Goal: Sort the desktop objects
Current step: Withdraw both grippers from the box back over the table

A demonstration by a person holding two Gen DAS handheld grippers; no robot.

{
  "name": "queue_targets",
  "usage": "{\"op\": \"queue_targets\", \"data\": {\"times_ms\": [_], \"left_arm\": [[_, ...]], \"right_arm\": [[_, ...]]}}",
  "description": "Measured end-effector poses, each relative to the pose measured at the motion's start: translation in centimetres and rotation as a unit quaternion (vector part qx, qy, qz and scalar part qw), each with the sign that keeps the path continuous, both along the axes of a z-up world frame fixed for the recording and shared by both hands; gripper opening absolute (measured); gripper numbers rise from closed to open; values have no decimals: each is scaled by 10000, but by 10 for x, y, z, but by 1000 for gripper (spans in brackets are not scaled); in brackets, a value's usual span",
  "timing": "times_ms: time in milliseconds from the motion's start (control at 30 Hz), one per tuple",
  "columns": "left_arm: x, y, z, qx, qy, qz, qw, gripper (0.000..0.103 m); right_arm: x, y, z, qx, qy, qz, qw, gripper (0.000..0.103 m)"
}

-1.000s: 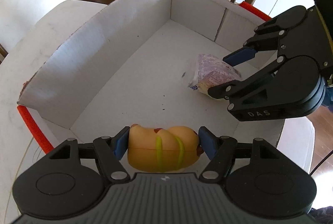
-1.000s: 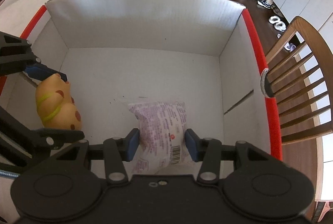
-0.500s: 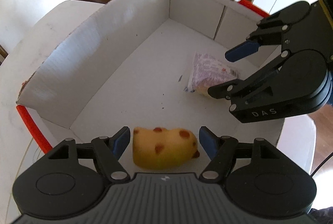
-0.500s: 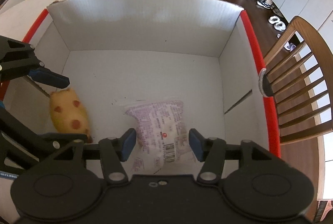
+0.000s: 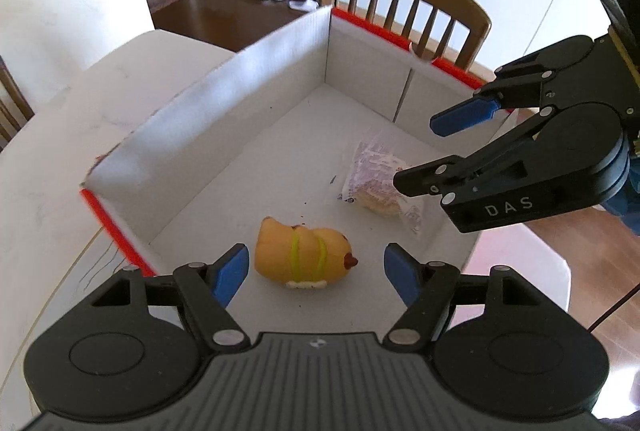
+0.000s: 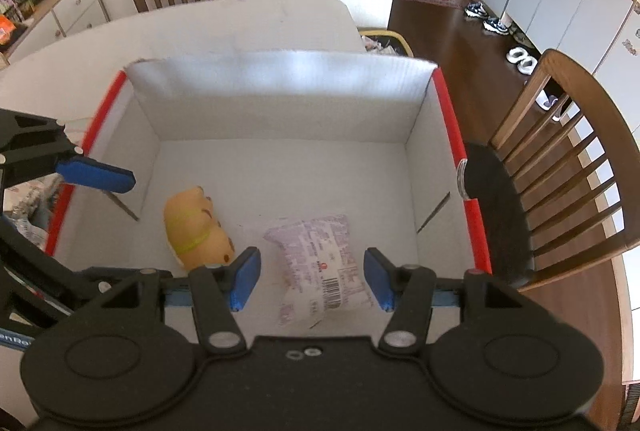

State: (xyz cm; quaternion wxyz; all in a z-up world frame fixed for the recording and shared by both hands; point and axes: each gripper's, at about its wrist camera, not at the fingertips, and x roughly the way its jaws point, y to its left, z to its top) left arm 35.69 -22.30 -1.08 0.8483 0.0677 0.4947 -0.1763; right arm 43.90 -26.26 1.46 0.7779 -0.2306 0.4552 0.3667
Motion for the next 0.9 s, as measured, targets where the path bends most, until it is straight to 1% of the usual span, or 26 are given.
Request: {"op": "queue_targets", "data": {"times_ms": [200,267,300,400,500,567,633,833,900], "left_arm": [[-27,9,15,-29,-255,210,9995,74],[-38,11,19,-100,-342,267,9990,74],[-42,14,21,-136,-368,289,9988,74],[-58,26,29,-179,-467,499,9975,74],[-71,35,35,-329,-538,636,9960,74],[-79,41,39,-362,-596,719,9950,79],[-87,47,42,-397,-643,753,9943,80],[-111,63,44,-420,-721,802,9933,84],[-120,67,44,-428,-761,794,9930,85]], "right_arm": [[-15,-2,18,125,-69,-5,9999,58],[-21,1,23,191,-108,-20,9998,62],[-24,0,26,261,-121,-11,9996,66],[-36,0,34,352,-180,20,9992,66],[-45,3,40,397,-193,7,9990,67],[-52,5,44,425,-223,14,9988,68],[-59,7,46,453,-251,27,9987,72],[-82,12,49,548,-286,14,9981,77],[-90,15,48,585,-292,1,9979,81]]}}
